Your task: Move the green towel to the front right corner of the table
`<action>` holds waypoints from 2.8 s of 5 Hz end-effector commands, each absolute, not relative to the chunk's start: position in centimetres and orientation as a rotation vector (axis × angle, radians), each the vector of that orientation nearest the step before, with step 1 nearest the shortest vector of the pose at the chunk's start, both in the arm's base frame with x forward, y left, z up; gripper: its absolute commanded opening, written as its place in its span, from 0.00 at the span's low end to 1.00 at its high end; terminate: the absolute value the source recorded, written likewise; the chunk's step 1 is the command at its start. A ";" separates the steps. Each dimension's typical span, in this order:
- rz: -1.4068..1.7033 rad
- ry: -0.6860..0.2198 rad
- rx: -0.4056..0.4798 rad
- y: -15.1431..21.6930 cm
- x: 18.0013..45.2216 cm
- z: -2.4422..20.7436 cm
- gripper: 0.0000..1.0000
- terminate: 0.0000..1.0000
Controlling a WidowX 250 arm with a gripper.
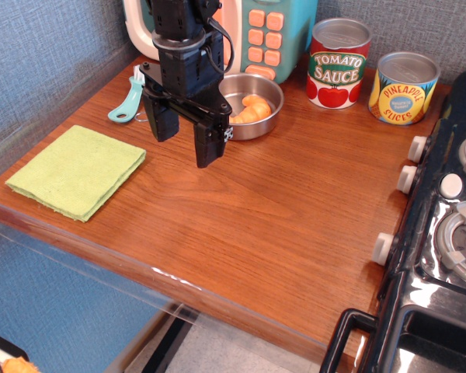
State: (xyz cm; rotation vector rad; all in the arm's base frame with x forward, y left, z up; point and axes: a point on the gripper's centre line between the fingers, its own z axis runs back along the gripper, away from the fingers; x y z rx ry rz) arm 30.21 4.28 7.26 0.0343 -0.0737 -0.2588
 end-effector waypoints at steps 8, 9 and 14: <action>-0.221 -0.092 0.079 19.2 25.6 4.3 1.00 0.00; -0.215 -0.122 0.074 18.6 26.6 4.9 1.00 0.00; -0.183 -0.046 0.042 17.0 26.3 -1.1 1.00 0.00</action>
